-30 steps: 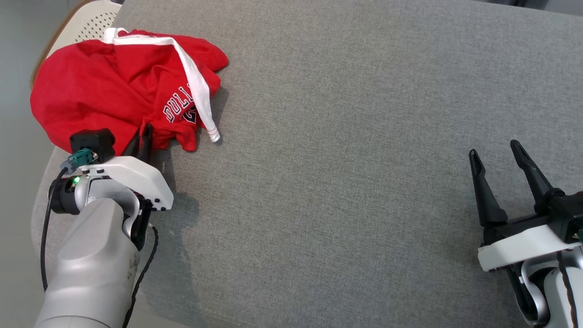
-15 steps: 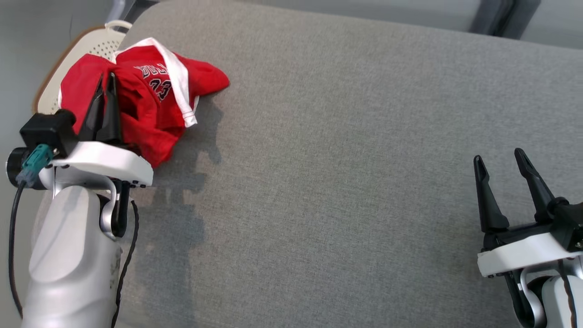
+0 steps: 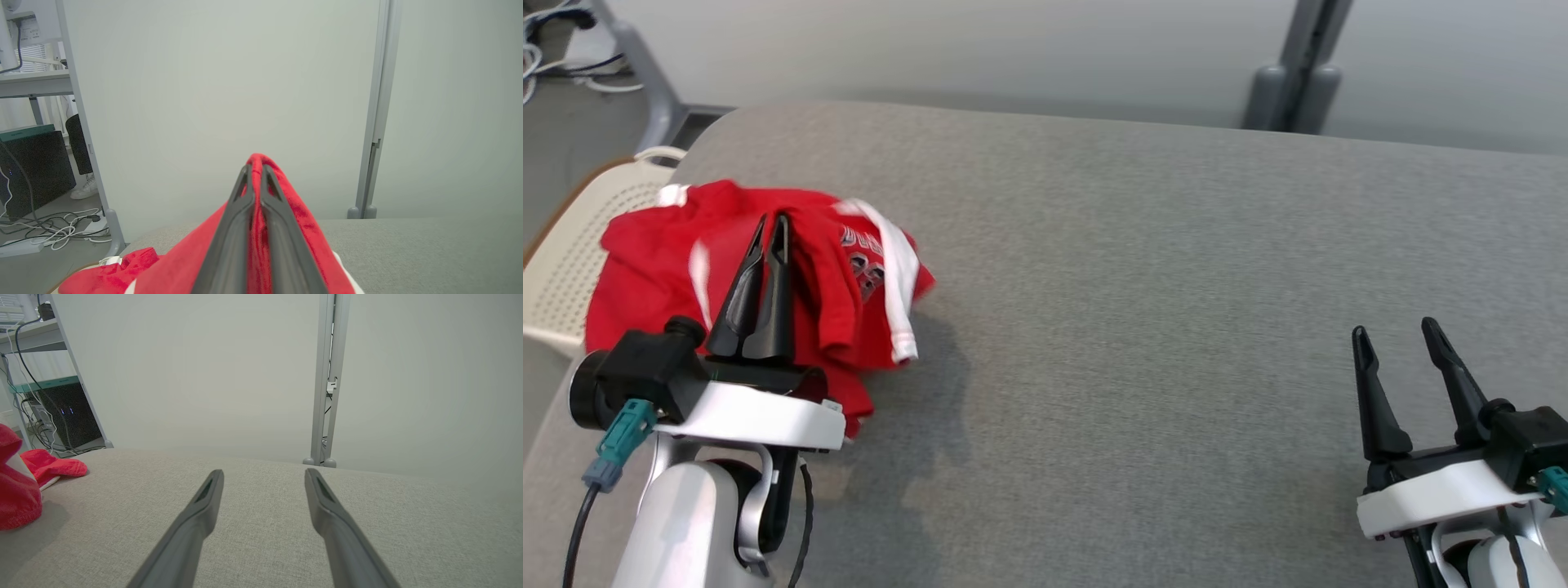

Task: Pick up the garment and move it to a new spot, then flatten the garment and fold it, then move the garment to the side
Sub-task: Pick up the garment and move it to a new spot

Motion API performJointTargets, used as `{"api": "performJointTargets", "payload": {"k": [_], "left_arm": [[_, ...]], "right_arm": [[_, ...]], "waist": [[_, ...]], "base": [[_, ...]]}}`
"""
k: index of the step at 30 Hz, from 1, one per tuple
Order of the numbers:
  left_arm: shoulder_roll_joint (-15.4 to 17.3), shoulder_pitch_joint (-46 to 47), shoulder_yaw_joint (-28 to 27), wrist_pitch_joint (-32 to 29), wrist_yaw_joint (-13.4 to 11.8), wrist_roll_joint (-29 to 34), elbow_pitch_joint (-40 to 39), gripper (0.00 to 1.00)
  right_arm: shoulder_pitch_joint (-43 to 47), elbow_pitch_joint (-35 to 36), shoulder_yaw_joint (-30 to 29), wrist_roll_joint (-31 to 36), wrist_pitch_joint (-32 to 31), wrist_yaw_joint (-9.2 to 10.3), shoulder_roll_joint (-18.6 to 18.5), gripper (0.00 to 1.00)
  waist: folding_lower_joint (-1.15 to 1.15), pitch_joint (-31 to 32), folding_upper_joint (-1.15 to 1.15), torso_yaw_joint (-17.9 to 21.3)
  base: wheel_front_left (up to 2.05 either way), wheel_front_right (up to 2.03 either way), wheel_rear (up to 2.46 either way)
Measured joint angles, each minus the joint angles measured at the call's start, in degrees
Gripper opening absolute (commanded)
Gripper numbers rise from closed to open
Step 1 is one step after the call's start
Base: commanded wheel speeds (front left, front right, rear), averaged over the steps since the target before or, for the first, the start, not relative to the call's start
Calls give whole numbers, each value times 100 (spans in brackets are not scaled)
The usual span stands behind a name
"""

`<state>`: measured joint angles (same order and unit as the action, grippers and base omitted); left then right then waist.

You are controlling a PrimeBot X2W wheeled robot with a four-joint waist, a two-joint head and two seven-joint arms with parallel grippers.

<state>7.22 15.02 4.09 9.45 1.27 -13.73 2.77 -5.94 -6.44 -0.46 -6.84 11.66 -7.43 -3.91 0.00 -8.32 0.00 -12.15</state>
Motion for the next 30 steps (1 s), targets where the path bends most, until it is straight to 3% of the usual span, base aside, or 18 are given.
{"api": "performJointTargets", "payload": {"k": [5, 11, 24, 30], "left_arm": [[9, -202, 186, -342, 5, -3, -554, 0], [-137, -102, 672, -592, 134, -7, -555, 0], [-437, 1464, 1994, -547, 269, -226, 738, 0], [-443, 1730, 2503, -653, 253, -328, 1553, 0]], "right_arm": [[46, 13, 58, -26, 4, 0, 47, 100], [-76, 53, 101, -75, 30, 0, 75, 100], [-517, -242, 369, -594, 259, 0, 98, 100], [-649, -388, 449, -779, 307, 0, 99, 100]], "waist": [[0, 110, 0, 429], [0, 45, 0, 1069], [0, -728, 0, 2734], [0, -1068, 0, 3184]], "base": [[0, 0, 0], [0, 0, 0], [0, 0, 0], [0, 0, 0]]}}
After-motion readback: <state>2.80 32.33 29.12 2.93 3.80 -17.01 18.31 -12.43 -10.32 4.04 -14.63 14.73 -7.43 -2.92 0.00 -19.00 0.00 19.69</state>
